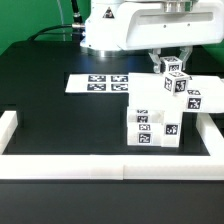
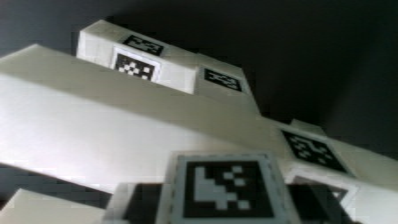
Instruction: Assemble chair
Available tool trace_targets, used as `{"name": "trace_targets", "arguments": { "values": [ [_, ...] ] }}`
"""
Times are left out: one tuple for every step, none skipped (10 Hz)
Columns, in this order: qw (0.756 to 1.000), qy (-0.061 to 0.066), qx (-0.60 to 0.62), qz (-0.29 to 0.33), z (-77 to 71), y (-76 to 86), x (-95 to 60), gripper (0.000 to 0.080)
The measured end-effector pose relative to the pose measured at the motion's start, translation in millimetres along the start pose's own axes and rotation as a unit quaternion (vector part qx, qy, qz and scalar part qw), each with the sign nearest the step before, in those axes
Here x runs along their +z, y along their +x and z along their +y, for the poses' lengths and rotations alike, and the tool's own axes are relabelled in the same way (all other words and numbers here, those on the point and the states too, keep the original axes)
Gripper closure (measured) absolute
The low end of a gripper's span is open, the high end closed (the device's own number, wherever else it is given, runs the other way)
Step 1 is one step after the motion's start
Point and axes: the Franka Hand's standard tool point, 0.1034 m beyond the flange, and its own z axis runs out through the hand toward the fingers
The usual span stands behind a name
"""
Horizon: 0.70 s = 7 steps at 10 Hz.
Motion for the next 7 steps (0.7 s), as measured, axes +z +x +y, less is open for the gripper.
{"name": "trace_targets", "arguments": {
  "values": [
    [1.000, 0.000, 0.014, 0.000, 0.0, 0.0, 0.0, 0.0530],
    [1.000, 0.001, 0.025, 0.000, -0.1, 0.0, 0.0, 0.0530],
    [0.998, 0.001, 0.058, 0.000, -0.2, 0.0, 0.0, 0.0530],
    [0.995, 0.001, 0.098, 0.000, -0.4, 0.0, 0.0, 0.0530],
    [0.992, 0.001, 0.128, 0.000, -0.5, 0.0, 0.1, 0.0530],
    [0.989, 0.001, 0.147, 0.000, -0.5, 0.0, 0.1, 0.0530],
    [0.984, 0.002, 0.178, 0.000, -0.6, 0.0, 0.1, 0.0530]
  ]
}}
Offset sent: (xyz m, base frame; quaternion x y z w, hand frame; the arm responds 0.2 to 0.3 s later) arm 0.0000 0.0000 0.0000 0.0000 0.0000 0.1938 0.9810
